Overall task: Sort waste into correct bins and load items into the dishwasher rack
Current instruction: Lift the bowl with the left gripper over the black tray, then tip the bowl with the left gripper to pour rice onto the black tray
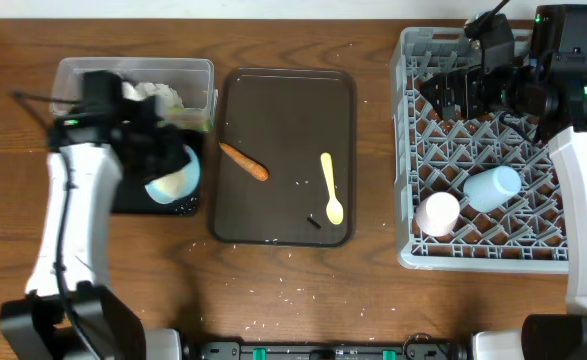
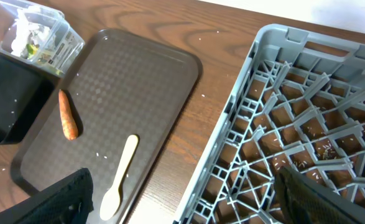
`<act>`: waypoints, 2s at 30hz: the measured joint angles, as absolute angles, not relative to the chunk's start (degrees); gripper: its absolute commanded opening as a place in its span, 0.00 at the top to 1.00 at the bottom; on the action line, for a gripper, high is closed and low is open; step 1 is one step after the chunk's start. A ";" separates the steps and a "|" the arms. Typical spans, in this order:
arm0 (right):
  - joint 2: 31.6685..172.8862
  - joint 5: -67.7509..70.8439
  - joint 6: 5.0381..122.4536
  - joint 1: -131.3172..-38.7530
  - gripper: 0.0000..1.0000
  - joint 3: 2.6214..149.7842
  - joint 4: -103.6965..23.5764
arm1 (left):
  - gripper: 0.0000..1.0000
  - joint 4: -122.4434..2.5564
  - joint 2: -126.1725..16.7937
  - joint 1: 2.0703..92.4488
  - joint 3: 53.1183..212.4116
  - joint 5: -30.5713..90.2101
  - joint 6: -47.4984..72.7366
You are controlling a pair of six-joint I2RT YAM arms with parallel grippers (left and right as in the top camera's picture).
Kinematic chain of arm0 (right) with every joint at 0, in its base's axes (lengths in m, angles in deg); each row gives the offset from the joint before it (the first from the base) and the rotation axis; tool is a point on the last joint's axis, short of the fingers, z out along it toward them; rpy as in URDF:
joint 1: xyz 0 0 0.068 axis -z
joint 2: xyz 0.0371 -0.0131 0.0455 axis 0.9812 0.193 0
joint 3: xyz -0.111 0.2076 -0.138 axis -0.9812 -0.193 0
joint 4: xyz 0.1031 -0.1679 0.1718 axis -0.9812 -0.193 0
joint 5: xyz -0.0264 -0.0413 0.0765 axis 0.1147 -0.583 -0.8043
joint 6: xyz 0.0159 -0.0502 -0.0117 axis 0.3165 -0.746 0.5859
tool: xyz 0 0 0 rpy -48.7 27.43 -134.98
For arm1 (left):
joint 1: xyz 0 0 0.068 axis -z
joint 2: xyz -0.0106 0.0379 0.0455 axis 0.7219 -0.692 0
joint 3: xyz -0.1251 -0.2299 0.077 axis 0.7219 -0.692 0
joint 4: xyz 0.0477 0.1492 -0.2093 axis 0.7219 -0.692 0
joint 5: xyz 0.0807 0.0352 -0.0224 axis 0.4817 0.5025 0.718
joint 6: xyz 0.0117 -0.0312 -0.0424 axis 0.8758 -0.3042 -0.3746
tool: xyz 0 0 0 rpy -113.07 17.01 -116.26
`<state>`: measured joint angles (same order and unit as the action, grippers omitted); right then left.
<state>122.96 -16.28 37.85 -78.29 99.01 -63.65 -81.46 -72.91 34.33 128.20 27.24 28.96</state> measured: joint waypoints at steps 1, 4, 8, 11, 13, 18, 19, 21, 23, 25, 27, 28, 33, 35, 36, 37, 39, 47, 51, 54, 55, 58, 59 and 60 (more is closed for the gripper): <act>122.96 -16.28 37.85 -78.29 0.09 99.01 -63.65 | 0.93 -81.51 -73.78 31.51 128.20 23.81 30.75; 122.96 -16.28 37.85 -78.29 0.09 99.01 -63.68 | 0.94 -81.55 -76.29 25.46 128.18 14.78 35.06; 122.96 -16.28 37.82 -78.29 0.09 99.01 -64.09 | 0.94 -81.77 -80.14 19.60 128.18 3.77 39.54; 122.96 -16.28 37.85 -78.29 0.09 99.01 -64.66 | 0.94 -81.86 -83.33 15.93 128.18 -3.32 41.52; 122.96 -16.28 37.85 -78.29 0.09 99.01 -64.83 | 0.94 -81.86 -85.74 13.41 128.18 -8.63 42.71; 122.96 -16.28 37.85 -78.29 0.09 99.01 -64.99 | 0.94 -81.90 -91.97 8.08 128.18 -22.18 43.64; 122.96 -16.28 37.85 -78.29 0.09 99.01 -65.03 | 0.94 -81.88 -93.32 7.21 128.15 -24.04 43.60; 122.96 -16.28 37.85 -78.29 0.09 99.01 -65.08 | 0.94 -82.27 -95.27 5.98 128.15 -26.27 43.58; 122.96 -16.28 37.85 -78.29 0.09 99.01 -65.08 | 0.94 -83.21 -97.23 5.00 128.13 -27.90 43.54; 122.96 -16.28 37.85 -78.29 0.09 99.01 -65.08 | 0.94 -84.24 -98.70 4.63 128.13 -28.89 43.54; 122.96 -16.28 37.85 -78.29 0.10 99.01 -65.08 | 0.94 -84.83 -99.22 4.63 128.13 -29.50 43.49; 122.96 -16.28 37.85 -78.29 0.09 99.01 -65.10 | 0.94 -85.18 -99.22 4.63 128.13 -29.65 43.43; 122.96 -16.28 37.85 -78.29 0.09 99.01 -65.10 | 0.94 -87.25 -99.20 4.63 128.13 -30.79 43.19; 122.96 -16.28 37.85 -78.29 0.10 99.01 -65.10 | 0.94 -86.95 -99.20 4.63 128.13 -30.86 43.34; 122.96 -16.28 37.85 -78.29 0.09 99.01 -65.12 | 0.94 -86.93 -99.20 4.63 128.13 -30.94 43.36; 122.96 -16.28 37.85 -78.29 0.09 99.01 -65.14 | 0.94 -86.36 -99.20 4.63 128.13 -31.03 43.36; 122.96 -16.28 37.85 -78.29 0.10 99.01 -65.18 | 0.94 -83.52 -99.20 4.63 128.11 -31.03 43.21; 122.96 -16.28 37.85 -78.29 0.10 99.01 -65.25 | 0.94 -84.41 -99.11 4.69 128.11 -31.16 38.27; 122.96 -16.28 37.85 -78.29 0.10 99.01 -65.23 | 0.94 -87.19 -98.74 4.69 128.07 -31.21 36.59; 122.96 -16.28 37.85 -78.29 0.10 99.01 -65.27 | 0.94 -88.52 -98.50 4.69 128.00 -31.18 35.93; 122.96 -16.28 37.85 -78.29 0.10 99.01 -65.25 | 0.95 -88.35 -98.44 4.69 128.00 -31.21 35.78; 122.96 -16.28 37.85 -78.29 0.10 99.01 -65.32 | 0.94 -89.42 -98.33 4.82 128.00 -31.16 35.60; 122.96 -16.28 37.82 -78.29 0.10 99.01 -65.29 | 0.94 -89.83 -98.24 4.96 128.00 -31.18 35.67; 122.96 -16.28 37.85 -78.29 0.10 99.01 -65.32 | 0.94 -90.29 -98.00 5.15 128.00 -31.18 35.86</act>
<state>122.96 -16.28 37.85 -78.29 99.01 -65.32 -90.29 -98.00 5.15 128.00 -31.18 35.86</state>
